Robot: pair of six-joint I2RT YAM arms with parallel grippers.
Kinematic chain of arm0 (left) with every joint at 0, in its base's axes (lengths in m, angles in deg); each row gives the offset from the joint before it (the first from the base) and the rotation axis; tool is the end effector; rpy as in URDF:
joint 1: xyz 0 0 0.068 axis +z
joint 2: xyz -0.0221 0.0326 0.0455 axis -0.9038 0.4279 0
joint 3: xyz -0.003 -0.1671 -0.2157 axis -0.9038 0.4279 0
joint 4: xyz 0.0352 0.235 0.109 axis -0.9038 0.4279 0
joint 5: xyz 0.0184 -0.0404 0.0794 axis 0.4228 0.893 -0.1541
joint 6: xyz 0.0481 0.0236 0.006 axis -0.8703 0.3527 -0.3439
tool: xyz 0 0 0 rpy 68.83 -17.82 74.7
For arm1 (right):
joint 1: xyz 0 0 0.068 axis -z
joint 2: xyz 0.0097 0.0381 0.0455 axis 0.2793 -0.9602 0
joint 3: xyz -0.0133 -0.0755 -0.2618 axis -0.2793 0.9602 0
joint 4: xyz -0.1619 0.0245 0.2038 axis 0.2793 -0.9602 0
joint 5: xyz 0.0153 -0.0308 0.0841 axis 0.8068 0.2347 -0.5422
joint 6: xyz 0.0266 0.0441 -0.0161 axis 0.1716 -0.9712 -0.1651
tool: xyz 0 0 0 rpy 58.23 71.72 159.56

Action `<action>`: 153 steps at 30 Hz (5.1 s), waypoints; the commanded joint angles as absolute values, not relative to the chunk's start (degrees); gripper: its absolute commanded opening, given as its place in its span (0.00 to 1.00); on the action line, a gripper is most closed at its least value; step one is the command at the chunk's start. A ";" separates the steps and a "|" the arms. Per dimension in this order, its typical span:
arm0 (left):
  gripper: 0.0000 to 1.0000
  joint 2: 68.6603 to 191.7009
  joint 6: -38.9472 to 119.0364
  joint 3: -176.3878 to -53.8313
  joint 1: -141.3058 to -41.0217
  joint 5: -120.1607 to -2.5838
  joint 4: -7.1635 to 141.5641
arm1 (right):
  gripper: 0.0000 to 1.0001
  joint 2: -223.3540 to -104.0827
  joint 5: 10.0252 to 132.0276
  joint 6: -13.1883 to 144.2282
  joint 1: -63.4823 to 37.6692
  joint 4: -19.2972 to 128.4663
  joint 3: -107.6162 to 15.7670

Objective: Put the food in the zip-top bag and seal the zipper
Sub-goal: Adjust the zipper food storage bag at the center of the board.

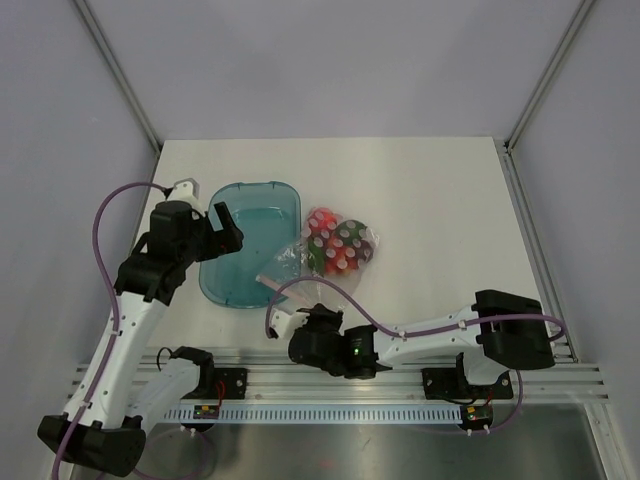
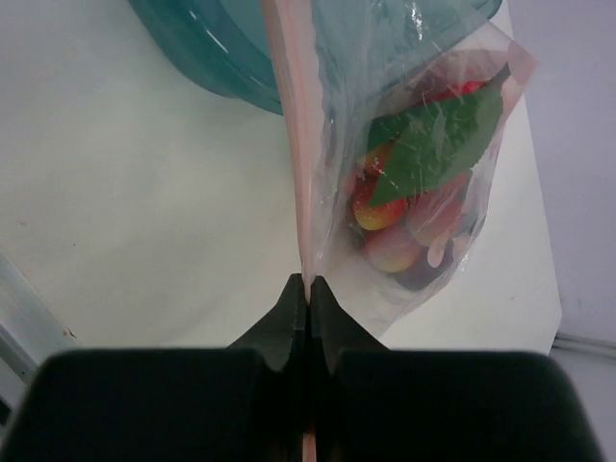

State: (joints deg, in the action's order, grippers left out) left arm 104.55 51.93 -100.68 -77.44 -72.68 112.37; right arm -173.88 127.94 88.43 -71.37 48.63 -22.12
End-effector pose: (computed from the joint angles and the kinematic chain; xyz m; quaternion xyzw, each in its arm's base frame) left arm 0.1696 -0.0366 0.3455 -0.0948 0.8821 -0.1209 0.4453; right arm 0.0405 0.3192 0.1983 -0.5660 0.6435 -0.1145 0.5024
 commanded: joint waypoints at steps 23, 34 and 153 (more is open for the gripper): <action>0.95 92.14 28.84 -78.30 -77.23 -36.10 59.05 | 0.00 -133.88 91.95 82.01 -42.85 38.48 -23.91; 0.89 86.68 14.93 -75.55 -77.23 -26.73 69.13 | 0.00 -137.39 81.68 79.54 -35.38 35.58 -27.42; 0.00 125.35 47.53 -91.81 -88.75 -19.45 49.44 | 0.69 -131.87 70.06 70.49 -7.60 43.86 -16.43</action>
